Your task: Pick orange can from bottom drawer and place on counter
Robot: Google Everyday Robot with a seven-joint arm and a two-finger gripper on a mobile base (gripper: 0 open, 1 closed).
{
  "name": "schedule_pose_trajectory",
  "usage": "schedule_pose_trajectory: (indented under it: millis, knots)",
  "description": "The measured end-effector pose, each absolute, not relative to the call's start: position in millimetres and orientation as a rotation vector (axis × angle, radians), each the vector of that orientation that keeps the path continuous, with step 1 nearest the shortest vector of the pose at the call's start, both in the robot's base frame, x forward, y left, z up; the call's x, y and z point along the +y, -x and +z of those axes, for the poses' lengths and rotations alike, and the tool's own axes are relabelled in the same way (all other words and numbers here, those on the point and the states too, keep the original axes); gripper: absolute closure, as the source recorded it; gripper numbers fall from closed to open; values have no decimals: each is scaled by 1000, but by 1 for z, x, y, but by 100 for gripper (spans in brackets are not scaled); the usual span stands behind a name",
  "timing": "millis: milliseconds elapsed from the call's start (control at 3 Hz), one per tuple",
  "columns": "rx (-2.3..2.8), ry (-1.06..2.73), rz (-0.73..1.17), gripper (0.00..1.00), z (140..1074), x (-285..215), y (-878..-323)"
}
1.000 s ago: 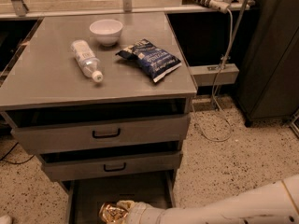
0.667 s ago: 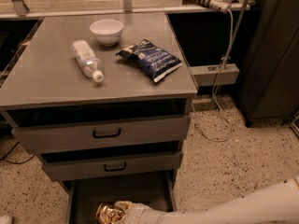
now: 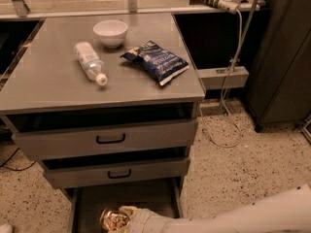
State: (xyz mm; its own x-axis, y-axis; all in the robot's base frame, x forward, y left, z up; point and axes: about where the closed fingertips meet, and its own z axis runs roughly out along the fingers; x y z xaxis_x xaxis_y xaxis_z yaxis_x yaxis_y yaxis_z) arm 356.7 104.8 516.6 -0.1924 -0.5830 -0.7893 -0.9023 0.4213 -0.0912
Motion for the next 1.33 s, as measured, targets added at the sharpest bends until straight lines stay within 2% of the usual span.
schedule_pose_trajectory:
  millis: [1000,1333]
  knots:
    - [1718,1349,477,100,639,149,-379]
    - [1716,1348,478,100,639,149,-379]
